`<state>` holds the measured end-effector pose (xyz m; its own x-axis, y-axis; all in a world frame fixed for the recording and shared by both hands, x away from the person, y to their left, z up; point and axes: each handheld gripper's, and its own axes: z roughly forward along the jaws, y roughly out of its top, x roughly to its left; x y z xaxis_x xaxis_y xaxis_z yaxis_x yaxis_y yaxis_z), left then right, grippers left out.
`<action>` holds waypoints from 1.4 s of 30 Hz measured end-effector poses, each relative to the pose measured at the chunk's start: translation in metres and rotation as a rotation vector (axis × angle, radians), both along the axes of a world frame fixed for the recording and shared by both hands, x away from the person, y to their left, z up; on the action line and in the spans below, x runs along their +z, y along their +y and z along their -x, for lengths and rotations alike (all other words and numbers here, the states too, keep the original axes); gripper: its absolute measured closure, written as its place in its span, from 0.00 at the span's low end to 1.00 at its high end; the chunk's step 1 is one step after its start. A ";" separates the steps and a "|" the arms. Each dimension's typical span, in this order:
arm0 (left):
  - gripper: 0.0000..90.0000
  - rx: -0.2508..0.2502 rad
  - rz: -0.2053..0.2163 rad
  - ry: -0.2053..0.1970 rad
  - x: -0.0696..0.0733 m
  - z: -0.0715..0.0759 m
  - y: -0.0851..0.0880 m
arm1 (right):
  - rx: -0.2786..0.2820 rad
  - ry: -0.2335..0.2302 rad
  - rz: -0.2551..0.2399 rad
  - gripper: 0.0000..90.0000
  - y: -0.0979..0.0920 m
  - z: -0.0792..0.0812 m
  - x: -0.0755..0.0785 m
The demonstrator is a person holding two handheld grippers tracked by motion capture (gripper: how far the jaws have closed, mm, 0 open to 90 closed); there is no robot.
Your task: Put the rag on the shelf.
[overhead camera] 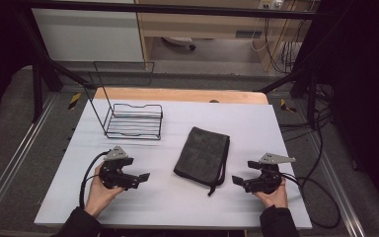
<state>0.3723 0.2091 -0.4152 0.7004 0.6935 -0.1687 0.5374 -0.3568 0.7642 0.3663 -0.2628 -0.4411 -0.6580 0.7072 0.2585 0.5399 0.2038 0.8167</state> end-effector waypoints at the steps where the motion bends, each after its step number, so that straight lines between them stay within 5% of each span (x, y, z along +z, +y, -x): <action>1: 0.11 0.000 0.000 0.000 0.000 0.000 0.000 | -0.001 0.000 0.001 0.01 0.000 0.000 0.000; 15: 0.27 0.005 -0.021 0.024 0.000 -0.016 -0.058 | -0.004 -0.003 0.011 0.01 0.001 0.000 -0.001; 20: 0.35 0.003 0.009 0.063 -0.002 -0.023 -0.079 | -0.002 -0.006 0.015 0.01 0.001 -0.001 -0.001; 28: 0.50 -0.005 -0.014 0.115 -0.018 -0.034 -0.103 | -0.002 -0.002 0.016 0.01 0.001 -0.001 -0.001; 36: 0.62 -0.022 -0.003 0.153 -0.026 -0.035 -0.111 | -0.001 -0.004 0.017 0.01 0.001 -0.001 -0.002; 42: 0.68 -0.018 -0.039 0.147 -0.027 -0.032 -0.121 | 0.000 -0.003 0.022 0.01 0.001 -0.001 -0.002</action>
<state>0.4046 0.0880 -0.4427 0.6825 0.6891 -0.2435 0.6358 -0.3956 0.6628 0.3672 -0.2614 -0.4432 -0.6590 0.7126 0.2407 0.5375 0.2222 0.8135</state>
